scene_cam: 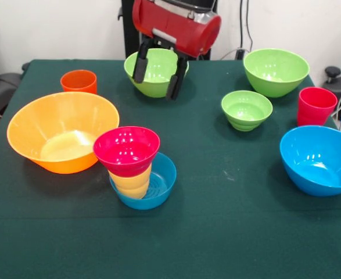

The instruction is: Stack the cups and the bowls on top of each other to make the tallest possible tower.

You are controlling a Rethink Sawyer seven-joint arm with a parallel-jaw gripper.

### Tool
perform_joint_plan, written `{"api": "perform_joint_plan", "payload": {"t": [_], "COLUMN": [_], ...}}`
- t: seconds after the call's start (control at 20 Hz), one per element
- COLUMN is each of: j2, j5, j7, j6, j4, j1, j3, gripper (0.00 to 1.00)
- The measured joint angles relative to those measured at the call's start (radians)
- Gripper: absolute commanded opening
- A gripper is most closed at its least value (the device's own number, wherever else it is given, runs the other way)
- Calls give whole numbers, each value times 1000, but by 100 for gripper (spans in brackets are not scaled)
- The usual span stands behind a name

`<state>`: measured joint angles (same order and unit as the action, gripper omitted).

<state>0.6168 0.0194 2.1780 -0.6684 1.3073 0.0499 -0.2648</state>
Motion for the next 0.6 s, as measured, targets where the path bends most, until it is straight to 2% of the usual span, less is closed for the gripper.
{"api": "perform_joint_plan", "payload": {"t": [0.6], "j2": [31], "j5": [-11], "j7": [0], "j6": [0], "j4": [57], "j1": [-1], "j3": [64], "gripper": [100]}}
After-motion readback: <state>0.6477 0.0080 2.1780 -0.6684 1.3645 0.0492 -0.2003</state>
